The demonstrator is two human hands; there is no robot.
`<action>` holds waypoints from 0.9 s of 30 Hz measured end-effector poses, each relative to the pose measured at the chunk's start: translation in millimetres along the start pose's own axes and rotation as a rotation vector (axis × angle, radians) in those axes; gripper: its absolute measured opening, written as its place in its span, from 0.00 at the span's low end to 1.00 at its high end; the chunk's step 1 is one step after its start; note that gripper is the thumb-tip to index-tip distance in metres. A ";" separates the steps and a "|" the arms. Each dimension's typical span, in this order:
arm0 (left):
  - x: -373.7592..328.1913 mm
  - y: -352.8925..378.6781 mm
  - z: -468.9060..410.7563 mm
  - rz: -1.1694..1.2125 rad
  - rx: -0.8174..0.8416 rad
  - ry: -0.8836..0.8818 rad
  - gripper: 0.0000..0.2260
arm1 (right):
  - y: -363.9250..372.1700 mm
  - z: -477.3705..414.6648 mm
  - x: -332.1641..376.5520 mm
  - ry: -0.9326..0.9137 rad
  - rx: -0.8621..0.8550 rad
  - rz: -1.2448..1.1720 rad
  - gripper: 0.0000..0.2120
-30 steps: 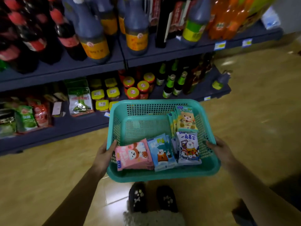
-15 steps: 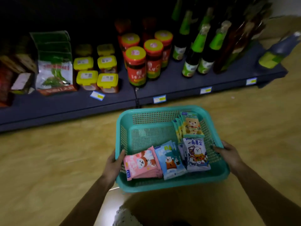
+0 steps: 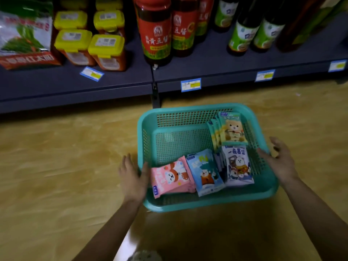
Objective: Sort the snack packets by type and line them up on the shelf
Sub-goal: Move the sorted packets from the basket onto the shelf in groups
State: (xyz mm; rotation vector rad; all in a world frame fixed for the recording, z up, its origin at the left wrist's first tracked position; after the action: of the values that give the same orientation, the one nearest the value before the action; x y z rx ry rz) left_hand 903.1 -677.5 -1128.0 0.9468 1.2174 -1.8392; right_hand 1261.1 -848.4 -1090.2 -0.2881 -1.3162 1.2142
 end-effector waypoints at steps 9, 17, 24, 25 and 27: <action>-24.9 63.8 4.3 -0.836 0.712 0.184 0.41 | 98.0 73.8 62.5 -0.364 0.458 0.274 0.27; -28.2 69.4 -7.6 -0.912 0.704 0.245 0.36 | 125.4 64.0 47.9 -0.254 0.386 0.508 0.40; -30.4 72.4 -0.7 -0.946 0.664 0.330 0.36 | 124.6 65.0 44.7 -0.248 0.306 0.525 0.39; -30.3 71.7 -1.1 -0.926 0.684 0.310 0.36 | 124.7 65.4 44.8 -0.240 0.304 0.513 0.39; -27.5 70.2 -5.6 -0.855 0.742 0.223 0.31 | 125.6 66.1 44.8 -0.231 0.307 0.505 0.40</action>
State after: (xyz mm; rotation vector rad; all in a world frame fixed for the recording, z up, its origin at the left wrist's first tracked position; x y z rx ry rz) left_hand 977.8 -688.0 -1134.5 1.1243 1.1693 -3.0683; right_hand 1132.8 -790.6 -1138.7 -0.2720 -1.2657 1.9014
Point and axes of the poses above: each hand's wrist, its own z-axis away from the middle knuckle, its own y-axis out of the palm, x = y × z, the point moved 6 cm from there along -z, towards the middle knuckle, and after that the axes turned 11 degrees about z, right-handed, at the moved point
